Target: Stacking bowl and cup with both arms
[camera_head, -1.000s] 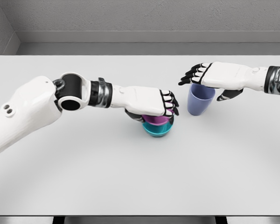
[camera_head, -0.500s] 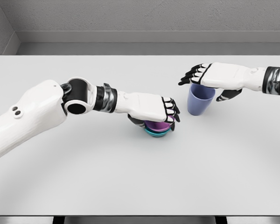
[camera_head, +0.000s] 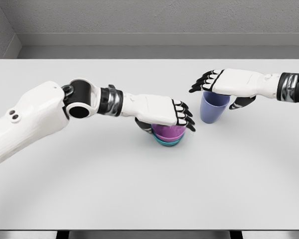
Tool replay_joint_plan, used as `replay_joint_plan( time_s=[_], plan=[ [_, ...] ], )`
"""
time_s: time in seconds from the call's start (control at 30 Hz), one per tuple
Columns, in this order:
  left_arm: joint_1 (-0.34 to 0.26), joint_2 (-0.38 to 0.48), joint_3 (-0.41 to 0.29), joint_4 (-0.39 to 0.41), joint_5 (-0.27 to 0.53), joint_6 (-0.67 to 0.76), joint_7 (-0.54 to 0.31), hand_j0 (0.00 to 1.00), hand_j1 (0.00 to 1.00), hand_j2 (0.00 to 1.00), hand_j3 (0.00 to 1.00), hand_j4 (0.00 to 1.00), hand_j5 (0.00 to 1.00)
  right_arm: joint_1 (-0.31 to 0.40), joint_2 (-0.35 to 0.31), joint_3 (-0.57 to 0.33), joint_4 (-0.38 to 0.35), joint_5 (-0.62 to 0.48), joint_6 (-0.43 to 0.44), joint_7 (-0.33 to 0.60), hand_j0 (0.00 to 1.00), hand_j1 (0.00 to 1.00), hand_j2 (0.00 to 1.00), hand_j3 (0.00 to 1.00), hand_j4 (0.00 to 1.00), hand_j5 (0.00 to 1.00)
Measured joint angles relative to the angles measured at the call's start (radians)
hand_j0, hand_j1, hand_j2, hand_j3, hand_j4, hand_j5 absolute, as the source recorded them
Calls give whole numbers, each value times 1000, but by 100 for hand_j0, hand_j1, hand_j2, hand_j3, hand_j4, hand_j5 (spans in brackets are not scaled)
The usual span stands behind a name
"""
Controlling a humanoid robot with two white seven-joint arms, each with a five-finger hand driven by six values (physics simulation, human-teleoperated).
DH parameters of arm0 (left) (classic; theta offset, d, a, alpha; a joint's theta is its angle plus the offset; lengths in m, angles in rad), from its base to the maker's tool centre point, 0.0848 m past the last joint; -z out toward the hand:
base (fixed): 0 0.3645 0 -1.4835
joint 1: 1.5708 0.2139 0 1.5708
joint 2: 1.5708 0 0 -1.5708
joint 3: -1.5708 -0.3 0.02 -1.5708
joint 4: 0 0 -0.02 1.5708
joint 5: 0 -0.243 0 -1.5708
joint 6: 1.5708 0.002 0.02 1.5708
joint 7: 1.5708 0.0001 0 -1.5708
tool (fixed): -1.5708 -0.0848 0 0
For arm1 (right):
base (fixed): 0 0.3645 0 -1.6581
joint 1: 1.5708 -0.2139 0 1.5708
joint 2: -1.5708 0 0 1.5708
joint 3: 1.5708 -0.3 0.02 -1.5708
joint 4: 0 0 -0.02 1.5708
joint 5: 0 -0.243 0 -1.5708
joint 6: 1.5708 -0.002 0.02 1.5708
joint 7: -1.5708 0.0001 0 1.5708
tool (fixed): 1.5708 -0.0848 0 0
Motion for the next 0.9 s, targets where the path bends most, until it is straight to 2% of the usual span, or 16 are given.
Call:
replay_joint_plan(
  time_s=[0.17,0.27,0.33,0.43,0.53,0.63,0.9],
  plan=[
    [-9,22,0,-6,30,0,1,100,100,100,100,100,100,0,4,1,4,0,0,0,100,100,100,100,100,100],
    [-40,57,1,-11,69,0,3,100,100,100,100,100,100,0,7,2,7,0,0,0,100,100,100,100,100,100],
    [-52,140,6,-41,127,0,5,100,100,100,100,100,100,-5,9,1,15,0,0,0,100,100,100,100,100,100],
    [-35,288,54,-75,201,0,6,100,100,100,100,100,100,-5,12,1,26,1,0,0,100,100,100,100,100,100],
    [-3,355,78,-85,230,0,4,100,100,100,100,100,100,-5,13,1,36,2,0,0,100,100,100,100,100,100],
    [28,378,87,-88,237,0,1,100,100,100,100,100,100,-5,15,1,40,2,0,0,100,100,100,100,100,100],
    [48,389,92,-84,239,0,-1,100,100,100,100,100,100,-5,30,2,49,17,0,0,100,100,100,100,100,100]
  ],
)
